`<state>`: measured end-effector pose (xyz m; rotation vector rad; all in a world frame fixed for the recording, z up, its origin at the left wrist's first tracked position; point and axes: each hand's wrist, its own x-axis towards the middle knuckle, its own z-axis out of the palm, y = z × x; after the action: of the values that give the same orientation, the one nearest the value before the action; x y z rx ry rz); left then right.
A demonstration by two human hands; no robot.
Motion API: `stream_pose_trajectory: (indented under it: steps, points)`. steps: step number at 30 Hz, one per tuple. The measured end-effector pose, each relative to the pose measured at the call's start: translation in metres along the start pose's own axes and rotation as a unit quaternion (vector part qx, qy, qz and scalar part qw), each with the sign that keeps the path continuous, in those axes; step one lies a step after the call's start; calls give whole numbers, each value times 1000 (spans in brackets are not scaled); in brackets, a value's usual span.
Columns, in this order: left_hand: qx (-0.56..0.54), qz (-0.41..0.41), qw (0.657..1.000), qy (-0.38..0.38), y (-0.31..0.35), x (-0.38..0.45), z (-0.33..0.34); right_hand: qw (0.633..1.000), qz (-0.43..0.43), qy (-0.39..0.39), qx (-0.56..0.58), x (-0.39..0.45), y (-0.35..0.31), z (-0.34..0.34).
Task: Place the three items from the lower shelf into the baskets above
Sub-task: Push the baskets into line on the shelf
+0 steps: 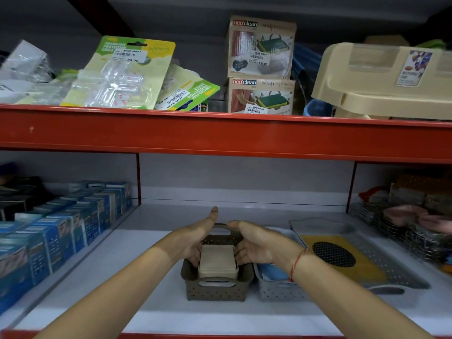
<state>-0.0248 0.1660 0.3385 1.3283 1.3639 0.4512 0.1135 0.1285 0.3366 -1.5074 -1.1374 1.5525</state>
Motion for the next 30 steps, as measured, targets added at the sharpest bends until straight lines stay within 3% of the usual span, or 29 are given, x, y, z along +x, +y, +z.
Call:
stream_pose_trajectory:
  steps: [5, 9, 12, 15, 18, 30]
  points:
    - [69, 38, 996, 34, -3, -12, 8, 1000, -27, 10, -12, -9, 3, -1]
    - [223, 214, 946, 95, -14, -19, 12, 980, -138, 65, -126, -27, 9, -18]
    - [259, 291, 920, 40, -22, -32, 18, 953, -146, 114, -241, -46, 17, -33]
    - [368, 290, 883, -32, -34, -41, 29, 910, -129, 116, -375, -66, 40, -49]
    - [454, 293, 840, -39, -42, -46, 41, 841, -105, 78, -524, -80, 58, -57]
    - [461, 333, 822, -31, -61, -80, 56, 809, -189, 7, -556, -107, 80, -62]
